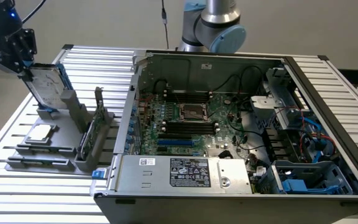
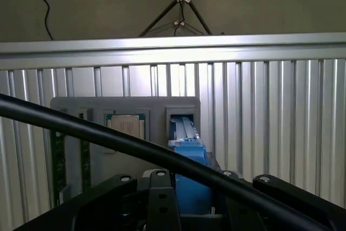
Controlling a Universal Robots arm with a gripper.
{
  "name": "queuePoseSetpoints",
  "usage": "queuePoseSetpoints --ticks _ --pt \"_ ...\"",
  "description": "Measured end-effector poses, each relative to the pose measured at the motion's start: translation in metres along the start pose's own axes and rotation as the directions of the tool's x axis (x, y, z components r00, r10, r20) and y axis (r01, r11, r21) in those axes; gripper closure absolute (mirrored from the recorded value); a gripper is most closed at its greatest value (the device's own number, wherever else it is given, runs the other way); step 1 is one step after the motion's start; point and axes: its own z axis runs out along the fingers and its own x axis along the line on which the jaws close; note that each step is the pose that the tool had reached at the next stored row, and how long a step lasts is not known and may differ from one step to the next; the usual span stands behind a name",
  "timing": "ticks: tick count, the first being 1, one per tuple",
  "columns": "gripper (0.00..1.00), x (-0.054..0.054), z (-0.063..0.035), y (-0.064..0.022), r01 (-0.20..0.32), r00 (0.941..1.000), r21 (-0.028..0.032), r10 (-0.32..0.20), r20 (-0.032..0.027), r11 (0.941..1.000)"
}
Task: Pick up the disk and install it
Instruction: 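Pick up the disk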
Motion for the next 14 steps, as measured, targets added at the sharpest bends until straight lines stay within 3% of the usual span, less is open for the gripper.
queuePoseSetpoints --ticks 8,14 --pt "0.67 -0.001 -0.0363 -0.0032 0.000 1.0000 -0.0001 0.000 0.0000 1.0000" --pt "0.67 -0.001 -0.0638 -0.0141 0.001 1.0000 -0.0008 -0.001 -0.0001 1.0000"
